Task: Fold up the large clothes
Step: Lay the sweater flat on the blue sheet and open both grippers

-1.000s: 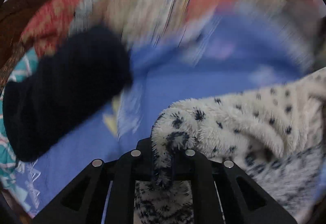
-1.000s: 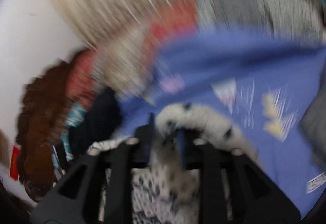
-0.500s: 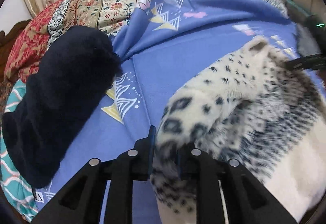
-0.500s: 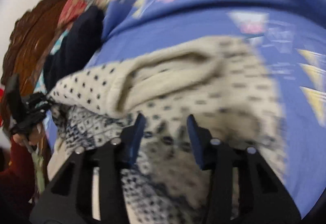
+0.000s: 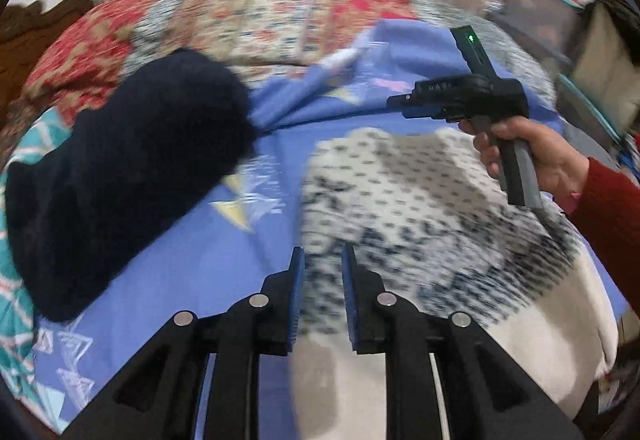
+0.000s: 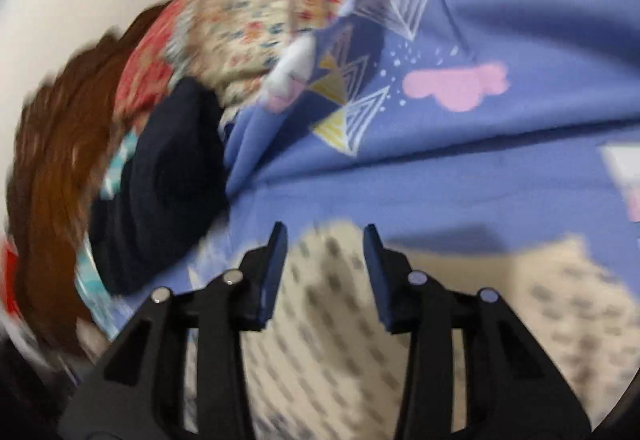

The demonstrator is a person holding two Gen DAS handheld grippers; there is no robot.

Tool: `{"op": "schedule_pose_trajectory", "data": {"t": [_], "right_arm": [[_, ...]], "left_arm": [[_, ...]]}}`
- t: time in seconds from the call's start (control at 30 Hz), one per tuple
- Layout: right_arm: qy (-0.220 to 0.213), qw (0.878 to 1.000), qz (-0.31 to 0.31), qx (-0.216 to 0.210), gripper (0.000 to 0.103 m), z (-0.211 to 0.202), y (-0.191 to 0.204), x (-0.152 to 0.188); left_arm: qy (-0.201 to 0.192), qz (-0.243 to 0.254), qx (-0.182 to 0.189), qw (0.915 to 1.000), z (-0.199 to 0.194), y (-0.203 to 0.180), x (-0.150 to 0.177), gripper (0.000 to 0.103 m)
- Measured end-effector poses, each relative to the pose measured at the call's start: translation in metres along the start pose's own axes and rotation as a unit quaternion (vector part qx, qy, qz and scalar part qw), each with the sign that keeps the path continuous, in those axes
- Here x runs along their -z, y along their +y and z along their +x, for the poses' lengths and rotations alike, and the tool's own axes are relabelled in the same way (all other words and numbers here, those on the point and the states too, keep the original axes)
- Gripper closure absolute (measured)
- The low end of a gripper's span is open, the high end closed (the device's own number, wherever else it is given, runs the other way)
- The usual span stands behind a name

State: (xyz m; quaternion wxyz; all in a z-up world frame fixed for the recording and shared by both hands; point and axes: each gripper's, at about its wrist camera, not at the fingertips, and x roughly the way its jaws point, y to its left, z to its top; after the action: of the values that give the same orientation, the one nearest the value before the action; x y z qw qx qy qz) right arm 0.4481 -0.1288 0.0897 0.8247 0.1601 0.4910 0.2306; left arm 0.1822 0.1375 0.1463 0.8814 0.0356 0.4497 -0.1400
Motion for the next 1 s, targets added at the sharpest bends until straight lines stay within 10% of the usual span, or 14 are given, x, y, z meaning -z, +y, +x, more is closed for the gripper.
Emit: {"op": "schedule_pose_trajectory", "data": {"t": [0.13,0.27,0.43,0.47,0.5,0.53,0.6,0.67,0.8,0.87,1.0], "right_arm": [[-0.015,0.997,-0.038,0.061,0.065,-0.079,-0.032,0.082],[-0.029,0.987,0.014,0.157,0.053,-0.158,-0.110,0.159],[0.000,0.982,0.122,0.146,0.044,-0.215,-0.166,0.248],[0.008,0.982,0.122,0.143,0.045,-0.217,-0.167,0.260],[0.013,0.982,0.120,0.144,0.069,-0.216,-0.167,0.268],[0.014,0.983,0.118,0.143,0.090,-0.216,-0.169,0.265],[-0.005,0.972,0.076,0.220,0.091,-0.228,-0.169,0.241],[-0.036,0.936,-0.004,0.350,0.091,-0.237,-0.174,0.201],[0.002,0.893,-0.033,0.449,0.040,-0.214,-0.203,0.154],[0.028,0.903,0.001,0.428,0.040,-0.213,-0.210,0.156],[-0.080,0.929,0.065,0.356,0.040,-0.264,-0.168,0.188]], "left_arm": [[0.016,0.034,0.068,0.9970,0.027,-0.042,0.005,0.061],[0.064,0.088,0.048,0.9929,0.059,-0.077,0.028,0.061],[0.114,0.081,0.037,0.9896,0.080,-0.076,0.061,0.061],[0.121,0.075,0.028,0.9895,0.084,-0.073,0.066,0.061],[0.125,0.067,0.023,0.9896,0.085,-0.069,0.068,0.061],[0.129,0.057,0.019,0.9899,0.086,-0.065,0.069,0.061],[0.130,0.031,0.012,0.9910,0.083,-0.057,0.067,0.061],[0.125,0.026,-0.009,0.9917,0.080,-0.055,0.063,0.061],[0.133,0.000,-0.058,0.9895,0.079,-0.042,0.057,0.061],[0.130,-0.028,-0.048,0.9900,0.068,-0.032,0.056,0.061],[0.107,-0.055,-0.046,0.9917,0.032,-0.004,0.064,0.061]]}}
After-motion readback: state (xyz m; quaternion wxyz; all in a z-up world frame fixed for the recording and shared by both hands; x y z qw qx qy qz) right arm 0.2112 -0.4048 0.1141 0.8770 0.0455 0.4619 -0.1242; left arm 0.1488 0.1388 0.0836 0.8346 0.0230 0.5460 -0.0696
